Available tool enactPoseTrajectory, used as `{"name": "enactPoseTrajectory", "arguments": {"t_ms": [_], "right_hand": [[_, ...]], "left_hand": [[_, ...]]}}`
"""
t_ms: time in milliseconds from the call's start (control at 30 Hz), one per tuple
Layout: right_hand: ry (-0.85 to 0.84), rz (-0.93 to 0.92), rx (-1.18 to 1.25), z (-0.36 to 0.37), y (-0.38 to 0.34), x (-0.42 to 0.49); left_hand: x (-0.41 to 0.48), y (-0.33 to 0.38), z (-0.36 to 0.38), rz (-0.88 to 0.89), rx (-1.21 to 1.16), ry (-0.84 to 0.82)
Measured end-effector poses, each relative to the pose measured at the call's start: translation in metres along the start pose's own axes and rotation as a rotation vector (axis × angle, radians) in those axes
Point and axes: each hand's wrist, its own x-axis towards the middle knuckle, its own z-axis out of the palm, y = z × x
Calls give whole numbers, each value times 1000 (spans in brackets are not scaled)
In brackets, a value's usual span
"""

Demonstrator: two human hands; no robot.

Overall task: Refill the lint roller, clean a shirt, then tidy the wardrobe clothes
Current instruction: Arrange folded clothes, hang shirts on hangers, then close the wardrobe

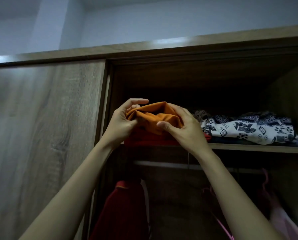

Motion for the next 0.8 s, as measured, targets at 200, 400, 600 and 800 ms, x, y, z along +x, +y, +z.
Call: {"name": "enactPoseTrajectory", "arguments": {"t_ms": [200, 400, 600, 800], "right_hand": [[68, -81, 216, 17, 10, 8], [100, -93, 383, 19, 26, 13], [128, -67, 413, 18, 27, 19], [205, -37, 405, 20, 28, 27]], "left_hand": [[-12, 1, -6, -37, 25, -27], [-15, -4, -10, -37, 82, -65], [-14, -20, -14, -4, 346, -161], [1, -22, -2, 68, 384, 80]]}}
